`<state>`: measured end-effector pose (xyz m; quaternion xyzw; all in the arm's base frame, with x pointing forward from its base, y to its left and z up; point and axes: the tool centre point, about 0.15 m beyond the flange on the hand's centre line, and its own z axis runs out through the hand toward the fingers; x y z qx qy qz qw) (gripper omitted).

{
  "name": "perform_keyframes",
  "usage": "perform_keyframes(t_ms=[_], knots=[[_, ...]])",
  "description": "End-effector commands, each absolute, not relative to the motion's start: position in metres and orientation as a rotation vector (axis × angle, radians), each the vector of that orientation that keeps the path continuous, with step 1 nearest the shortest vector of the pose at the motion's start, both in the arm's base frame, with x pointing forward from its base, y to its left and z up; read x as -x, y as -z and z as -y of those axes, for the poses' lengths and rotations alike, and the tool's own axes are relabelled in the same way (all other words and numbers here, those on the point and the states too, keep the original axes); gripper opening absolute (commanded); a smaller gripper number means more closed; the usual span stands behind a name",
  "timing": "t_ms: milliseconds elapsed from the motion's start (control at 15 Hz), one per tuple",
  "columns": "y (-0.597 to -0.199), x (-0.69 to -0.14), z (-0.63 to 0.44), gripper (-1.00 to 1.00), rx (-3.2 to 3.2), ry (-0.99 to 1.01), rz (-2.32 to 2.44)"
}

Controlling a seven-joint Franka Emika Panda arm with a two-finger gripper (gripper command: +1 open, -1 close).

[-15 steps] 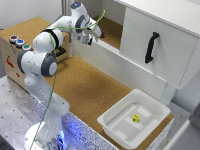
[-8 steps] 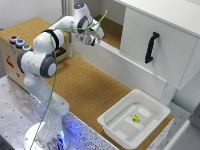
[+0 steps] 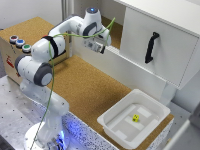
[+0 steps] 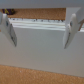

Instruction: Place the grasped purple block inside the left cabinet

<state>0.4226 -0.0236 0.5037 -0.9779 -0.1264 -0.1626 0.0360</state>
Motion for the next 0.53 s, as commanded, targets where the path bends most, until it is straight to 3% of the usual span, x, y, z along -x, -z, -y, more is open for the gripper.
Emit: perform_keyframes(t_ms=[0, 200, 467], knots=[[-0.492, -0.407, 0.071, 1.00, 3.124, 0.485, 0.499], [-0.486, -0.415, 0.124, 1.00, 3.199, 0.463, 0.424], [-0.442, -0.416, 0.204, 1.00, 3.178, 0.399, 0.504]])
